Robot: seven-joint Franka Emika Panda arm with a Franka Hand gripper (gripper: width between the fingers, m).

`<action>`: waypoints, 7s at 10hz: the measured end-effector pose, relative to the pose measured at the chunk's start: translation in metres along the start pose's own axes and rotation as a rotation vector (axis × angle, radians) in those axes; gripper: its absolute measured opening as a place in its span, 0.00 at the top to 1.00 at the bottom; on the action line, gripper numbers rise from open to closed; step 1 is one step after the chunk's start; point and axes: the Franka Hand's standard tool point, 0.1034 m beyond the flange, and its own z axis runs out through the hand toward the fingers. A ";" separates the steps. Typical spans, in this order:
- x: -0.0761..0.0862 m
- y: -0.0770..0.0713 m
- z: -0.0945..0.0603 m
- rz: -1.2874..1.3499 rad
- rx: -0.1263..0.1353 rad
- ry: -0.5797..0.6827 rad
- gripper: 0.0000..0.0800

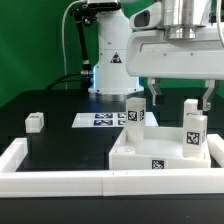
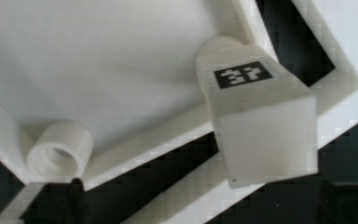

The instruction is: Assemble square table

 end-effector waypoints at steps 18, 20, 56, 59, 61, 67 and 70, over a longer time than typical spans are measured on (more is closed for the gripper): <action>0.044 0.082 -0.023 -0.535 0.037 -0.018 0.19; 0.049 0.088 -0.023 -0.542 0.033 -0.016 0.19; 0.017 0.360 0.049 -0.668 -0.236 -0.896 0.19; 0.007 0.364 0.052 -0.639 -0.273 -1.001 0.19; 0.007 0.364 0.052 -0.638 -0.272 -1.001 0.19; -0.005 0.382 0.065 -0.722 -0.302 -1.001 0.19; -0.006 0.385 0.070 -0.721 -0.315 -1.011 0.19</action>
Offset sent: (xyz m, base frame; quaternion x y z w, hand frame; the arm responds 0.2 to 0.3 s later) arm 0.0000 0.0000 0.0000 0.0000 0.0000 0.0000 1.0000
